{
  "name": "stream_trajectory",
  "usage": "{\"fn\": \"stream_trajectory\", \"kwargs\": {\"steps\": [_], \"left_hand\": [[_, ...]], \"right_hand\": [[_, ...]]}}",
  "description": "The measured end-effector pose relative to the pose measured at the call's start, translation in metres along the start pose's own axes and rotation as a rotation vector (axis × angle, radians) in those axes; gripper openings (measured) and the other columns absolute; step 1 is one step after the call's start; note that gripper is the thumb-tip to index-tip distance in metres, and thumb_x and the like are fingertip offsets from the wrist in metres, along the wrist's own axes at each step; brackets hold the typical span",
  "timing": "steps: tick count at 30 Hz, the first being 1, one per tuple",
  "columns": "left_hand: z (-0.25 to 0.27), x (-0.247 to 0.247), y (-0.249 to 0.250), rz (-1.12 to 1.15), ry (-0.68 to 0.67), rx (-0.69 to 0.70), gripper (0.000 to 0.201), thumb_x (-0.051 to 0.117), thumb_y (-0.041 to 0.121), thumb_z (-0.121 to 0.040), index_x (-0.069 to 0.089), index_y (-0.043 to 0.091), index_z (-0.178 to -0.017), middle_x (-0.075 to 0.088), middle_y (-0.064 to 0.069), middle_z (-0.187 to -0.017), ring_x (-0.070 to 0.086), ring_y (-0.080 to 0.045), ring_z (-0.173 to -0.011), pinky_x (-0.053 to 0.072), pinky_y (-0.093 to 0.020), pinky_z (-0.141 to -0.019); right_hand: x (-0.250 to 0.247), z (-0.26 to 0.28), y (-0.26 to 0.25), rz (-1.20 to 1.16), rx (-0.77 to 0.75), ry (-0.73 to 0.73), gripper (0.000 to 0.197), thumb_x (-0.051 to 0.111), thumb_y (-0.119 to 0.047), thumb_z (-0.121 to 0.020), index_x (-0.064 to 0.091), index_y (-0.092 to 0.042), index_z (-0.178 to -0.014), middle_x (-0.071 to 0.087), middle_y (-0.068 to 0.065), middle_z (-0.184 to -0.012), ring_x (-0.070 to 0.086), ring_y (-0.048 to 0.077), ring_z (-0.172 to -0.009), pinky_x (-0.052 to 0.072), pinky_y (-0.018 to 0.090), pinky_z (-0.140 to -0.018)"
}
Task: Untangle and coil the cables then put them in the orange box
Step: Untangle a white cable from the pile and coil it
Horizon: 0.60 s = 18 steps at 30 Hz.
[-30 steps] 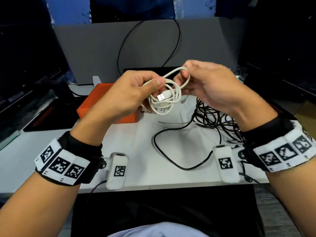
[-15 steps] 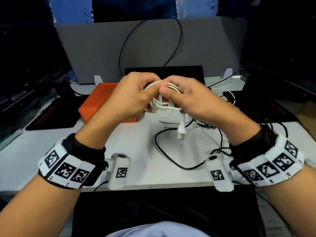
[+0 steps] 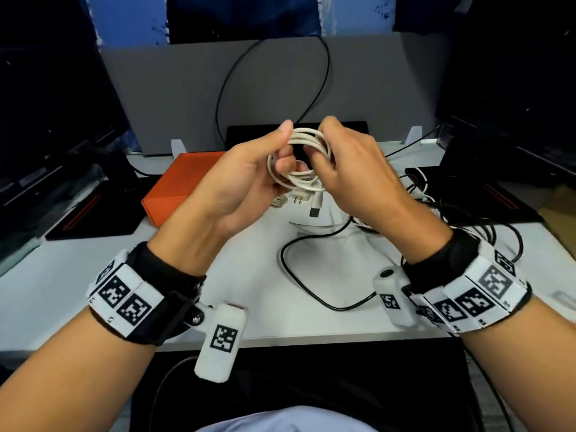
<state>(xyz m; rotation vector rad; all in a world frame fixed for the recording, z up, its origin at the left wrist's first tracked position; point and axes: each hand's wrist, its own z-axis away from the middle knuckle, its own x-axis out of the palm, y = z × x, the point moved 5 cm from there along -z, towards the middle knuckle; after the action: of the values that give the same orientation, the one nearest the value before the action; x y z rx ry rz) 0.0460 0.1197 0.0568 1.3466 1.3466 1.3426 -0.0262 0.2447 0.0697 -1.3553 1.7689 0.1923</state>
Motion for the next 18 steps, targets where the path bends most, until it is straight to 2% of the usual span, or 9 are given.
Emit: {"fn": "stream_trajectory", "kwargs": {"steps": [2, 4, 6, 8, 9, 11, 14, 18], "left_hand": [[-0.001, 0.0, -0.003, 0.002, 0.006, -0.009, 0.037, 0.053, 0.041, -0.102, 0.049, 0.02, -0.071, 0.041, 0.003, -0.058, 0.056, -0.016, -0.078, 0.035, -0.039, -0.089], [-0.001, -0.001, -0.007, -0.082, 0.028, -0.016, 0.036, 0.053, 0.039, -0.104, 0.053, 0.018, -0.075, 0.041, 0.003, -0.055, 0.059, -0.016, -0.078, 0.033, -0.041, -0.09], [-0.002, 0.0, -0.009, -0.187, 0.054, -0.021, 0.036, 0.052, 0.037, -0.105, 0.054, 0.016, -0.075, 0.044, 0.003, -0.053, 0.059, -0.016, -0.076, 0.037, -0.04, -0.087], [-0.002, -0.001, -0.008, -0.205, 0.058, -0.032, 0.037, 0.051, 0.035, -0.105, 0.053, 0.015, -0.074, 0.048, 0.004, -0.053, 0.059, -0.016, -0.072, 0.043, -0.034, -0.082], [-0.001, -0.003, -0.007, -0.18, 0.049, -0.036, 0.037, 0.051, 0.036, -0.105, 0.051, 0.015, -0.074, 0.048, 0.004, -0.053, 0.06, -0.015, -0.071, 0.044, -0.031, -0.081], [0.0, -0.008, -0.004, -0.114, 0.02, -0.029, 0.037, 0.054, 0.038, -0.102, 0.051, 0.016, -0.074, 0.044, 0.003, -0.053, 0.063, -0.017, -0.073, 0.043, -0.034, -0.086], [0.001, -0.009, -0.001, -0.039, -0.035, -0.016, 0.035, 0.055, 0.041, -0.098, 0.052, 0.016, -0.075, 0.046, 0.003, -0.054, 0.066, -0.018, -0.077, 0.044, -0.035, -0.088], [0.0, -0.009, -0.002, 0.018, -0.044, -0.012, 0.035, 0.049, 0.041, -0.102, 0.05, 0.018, -0.075, 0.049, 0.006, -0.057, 0.06, -0.016, -0.077, 0.042, -0.033, -0.081]], "right_hand": [[0.001, -0.002, 0.008, 0.017, 0.099, 0.032, 0.013, 0.052, -0.024, -0.1, 0.045, -0.015, -0.093, 0.053, -0.003, -0.077, 0.052, 0.023, -0.072, 0.04, 0.037, -0.062], [0.003, -0.002, 0.018, -0.14, 0.246, 0.069, 0.013, 0.057, -0.022, -0.095, 0.052, -0.014, -0.086, 0.058, -0.003, -0.072, 0.051, 0.015, -0.064, 0.038, 0.028, -0.056], [0.012, -0.002, 0.024, -0.524, 0.383, 0.034, 0.013, 0.059, -0.015, -0.094, 0.056, -0.013, -0.082, 0.065, 0.002, -0.07, 0.058, 0.014, -0.06, 0.044, 0.026, -0.058], [0.024, 0.0, 0.02, -1.008, 0.47, -0.08, 0.008, 0.056, -0.004, -0.097, 0.06, -0.004, -0.09, 0.062, 0.011, -0.071, 0.063, 0.019, -0.062, 0.05, 0.034, -0.066], [0.027, 0.001, 0.015, -1.176, 0.494, -0.144, 0.008, 0.053, -0.001, -0.099, 0.061, -0.002, -0.096, 0.057, 0.01, -0.068, 0.061, 0.019, -0.061, 0.05, 0.036, -0.07], [0.028, 0.004, 0.006, -1.318, 0.492, -0.241, 0.015, 0.049, -0.001, -0.101, 0.063, 0.002, -0.098, 0.044, 0.002, -0.056, 0.052, 0.018, -0.061, 0.048, 0.034, -0.075], [0.019, 0.006, -0.004, -1.395, 0.413, -0.309, 0.027, 0.048, -0.004, -0.101, 0.071, -0.003, -0.086, 0.035, -0.004, -0.05, 0.044, 0.017, -0.062, 0.052, 0.026, -0.07], [0.009, 0.008, -0.006, -1.48, 0.351, -0.338, 0.02, 0.047, -0.017, -0.105, 0.055, -0.008, -0.089, 0.032, -0.003, -0.059, 0.048, 0.018, -0.069, 0.051, 0.033, -0.081]]}}
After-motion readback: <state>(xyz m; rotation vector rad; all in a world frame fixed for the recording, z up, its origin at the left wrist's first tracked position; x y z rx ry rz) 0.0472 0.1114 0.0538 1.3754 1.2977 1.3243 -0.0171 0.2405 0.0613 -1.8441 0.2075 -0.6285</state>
